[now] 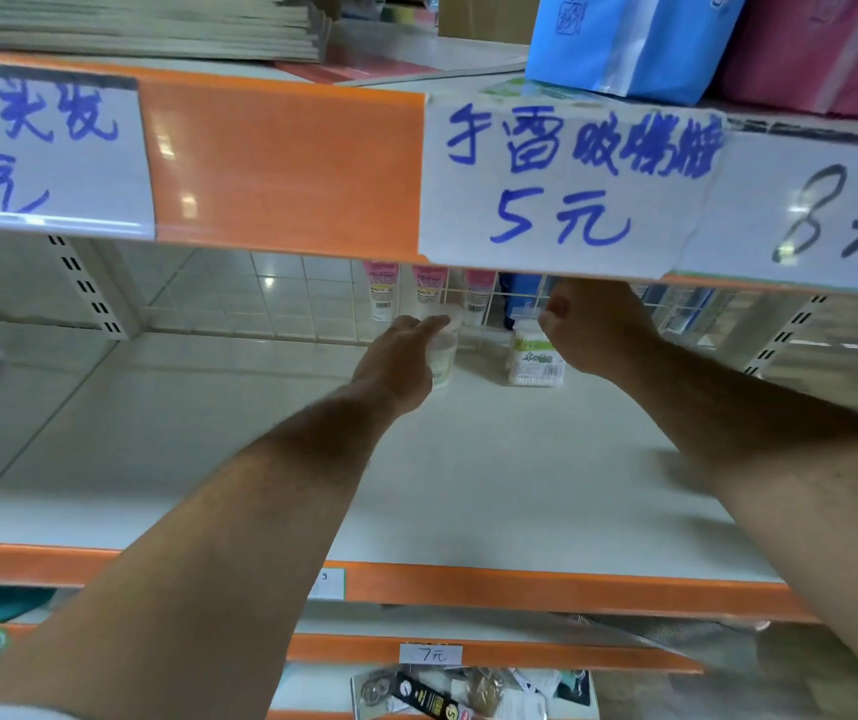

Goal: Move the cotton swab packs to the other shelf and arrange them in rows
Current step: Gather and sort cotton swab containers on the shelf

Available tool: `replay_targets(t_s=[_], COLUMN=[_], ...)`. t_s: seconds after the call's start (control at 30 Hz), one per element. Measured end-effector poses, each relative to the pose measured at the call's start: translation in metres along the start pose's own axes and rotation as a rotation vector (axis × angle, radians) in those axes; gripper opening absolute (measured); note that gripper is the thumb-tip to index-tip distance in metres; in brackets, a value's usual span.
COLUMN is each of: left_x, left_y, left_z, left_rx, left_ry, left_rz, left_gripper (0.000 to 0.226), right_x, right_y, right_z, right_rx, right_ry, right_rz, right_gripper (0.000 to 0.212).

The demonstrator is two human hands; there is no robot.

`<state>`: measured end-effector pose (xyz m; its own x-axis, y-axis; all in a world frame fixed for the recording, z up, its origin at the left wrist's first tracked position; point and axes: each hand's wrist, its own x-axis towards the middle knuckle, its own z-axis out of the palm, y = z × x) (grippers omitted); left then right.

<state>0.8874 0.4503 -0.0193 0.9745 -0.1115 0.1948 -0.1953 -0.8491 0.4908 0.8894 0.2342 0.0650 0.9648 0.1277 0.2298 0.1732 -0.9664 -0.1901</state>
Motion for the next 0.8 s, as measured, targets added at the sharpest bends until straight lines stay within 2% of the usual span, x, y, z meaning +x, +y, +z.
replay_targets(t_s=[0.47,0.8], left_x=[0.009,0.009], left_y=[0.005,0.007], left_z=[-0.004,-0.005], left_rx=[0.123,0.177], left_ry=[-0.078,-0.095], left_rz=[0.000,0.022], left_gripper=[0.077,0.077], right_x=[0.006,0.011], right_y=[-0.001,-0.004], right_z=[0.005,0.011], right_rx=[-0.029,-0.019], right_ry=[-0.057,-0.017], right_rz=[0.023,-0.044], right_gripper=[0.025,0.023])
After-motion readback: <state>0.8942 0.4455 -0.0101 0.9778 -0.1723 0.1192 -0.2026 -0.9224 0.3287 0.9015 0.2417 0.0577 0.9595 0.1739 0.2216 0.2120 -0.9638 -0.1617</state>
